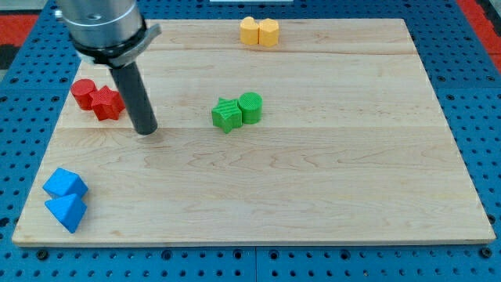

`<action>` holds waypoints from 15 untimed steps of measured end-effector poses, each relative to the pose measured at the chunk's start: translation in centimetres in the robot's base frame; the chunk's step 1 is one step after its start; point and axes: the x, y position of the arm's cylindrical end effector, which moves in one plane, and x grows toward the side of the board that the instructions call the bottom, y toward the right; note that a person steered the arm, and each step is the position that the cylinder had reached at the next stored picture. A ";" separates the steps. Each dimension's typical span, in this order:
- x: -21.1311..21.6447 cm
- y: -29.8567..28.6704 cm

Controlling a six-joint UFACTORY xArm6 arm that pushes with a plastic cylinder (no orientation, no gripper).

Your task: Point your arm at the top center of the board

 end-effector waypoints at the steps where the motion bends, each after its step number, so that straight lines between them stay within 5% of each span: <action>1: -2.6 0.5; 4: -10.2 3.2; 7: -11.1 6.2; 10: -13.3 18.4; 11: -18.0 23.9; 12: -23.7 24.9; 15: -25.0 19.5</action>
